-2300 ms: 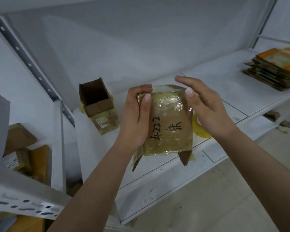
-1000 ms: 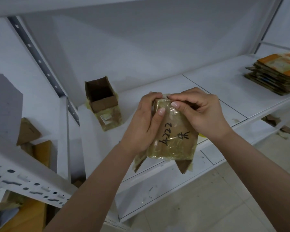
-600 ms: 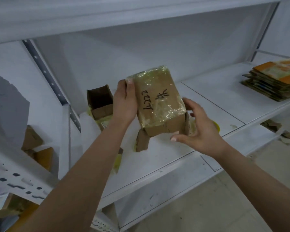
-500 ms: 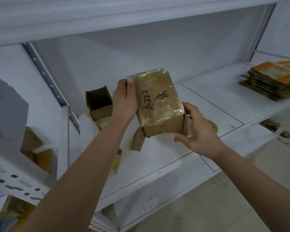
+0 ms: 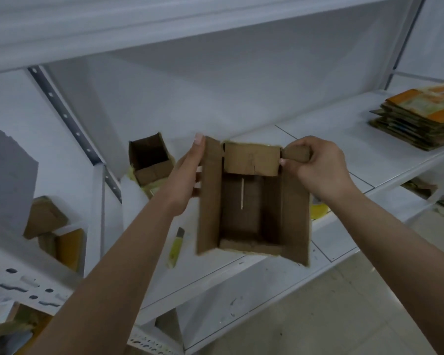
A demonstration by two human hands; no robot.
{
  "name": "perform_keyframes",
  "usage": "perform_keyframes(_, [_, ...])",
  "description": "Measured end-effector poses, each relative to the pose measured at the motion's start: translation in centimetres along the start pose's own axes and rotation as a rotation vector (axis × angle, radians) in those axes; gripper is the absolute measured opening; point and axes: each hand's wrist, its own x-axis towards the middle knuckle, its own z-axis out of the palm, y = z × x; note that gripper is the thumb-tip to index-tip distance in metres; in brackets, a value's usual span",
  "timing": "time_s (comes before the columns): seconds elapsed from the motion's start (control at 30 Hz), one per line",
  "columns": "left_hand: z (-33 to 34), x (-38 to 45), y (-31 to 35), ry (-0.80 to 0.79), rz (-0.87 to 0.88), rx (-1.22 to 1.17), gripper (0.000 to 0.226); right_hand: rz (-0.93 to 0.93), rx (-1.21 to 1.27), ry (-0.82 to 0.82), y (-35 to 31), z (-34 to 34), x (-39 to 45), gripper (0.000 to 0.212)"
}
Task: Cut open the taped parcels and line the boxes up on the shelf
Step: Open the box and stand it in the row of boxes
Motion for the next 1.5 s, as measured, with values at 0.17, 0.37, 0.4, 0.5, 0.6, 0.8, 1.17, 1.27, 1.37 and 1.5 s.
perform_keyframes(0.17, [0.0,-1.0,-1.5,0.002,-0.049,0.32,0.066,0.204,0.091,-0.111,0.9,1.1,1.4,0.044])
perform_keyframes(0.37, [1.0,0.4,-4.0,0.204,-0.039,0.556,0.043,0.314,0.025,-0.381,2.0,1.6,1.3,0.092])
perform_keyframes(0.4, [1.0,0.6,-4.1,0.219,-0.053,0.576,0.04,0.315,-0.003,-0.43,2.2,1.7,1.2,0.09])
perform_keyframes(0.5, [0.8,1.4,-4.2,0.257,-0.047,0.636,0.032,0.313,-0.035,-0.536,2.4,1.9,1.1,0.076])
perform_keyframes(0.6, [0.9,1.8,-4.3,0.291,-0.068,0.67,0.034,0.331,-0.041,-0.635,2.2,1.7,0.9,0.075])
perform_keyframes(0.8, [0.9,1.6,-4.2,0.257,-0.171,0.487,0.053,0.44,-0.048,-0.883,2.1,0.8,0.3,0.037])
perform_keyframes(1.17, [-2.9,3.6,-3.8,0.575,0.064,0.515,0.039,0.249,-0.15,-0.548,2.5,6.0,4.9,0.018])
perform_keyframes(1.27, [-6.8,4.8,-3.6,0.631,0.079,0.855,0.043,0.238,-0.154,-0.499,2.0,8.2,6.6,0.016])
perform_keyframes(1.37, [-9.2,6.4,-4.3,0.549,-0.115,1.133,0.046,0.237,-0.148,-0.445,1.6,10.6,8.6,0.017])
perform_keyframes(1.5, [-10.6,6.6,-5.8,0.505,-0.138,1.192,0.024,0.195,-0.134,-0.361,1.3,13.5,11.3,0.013])
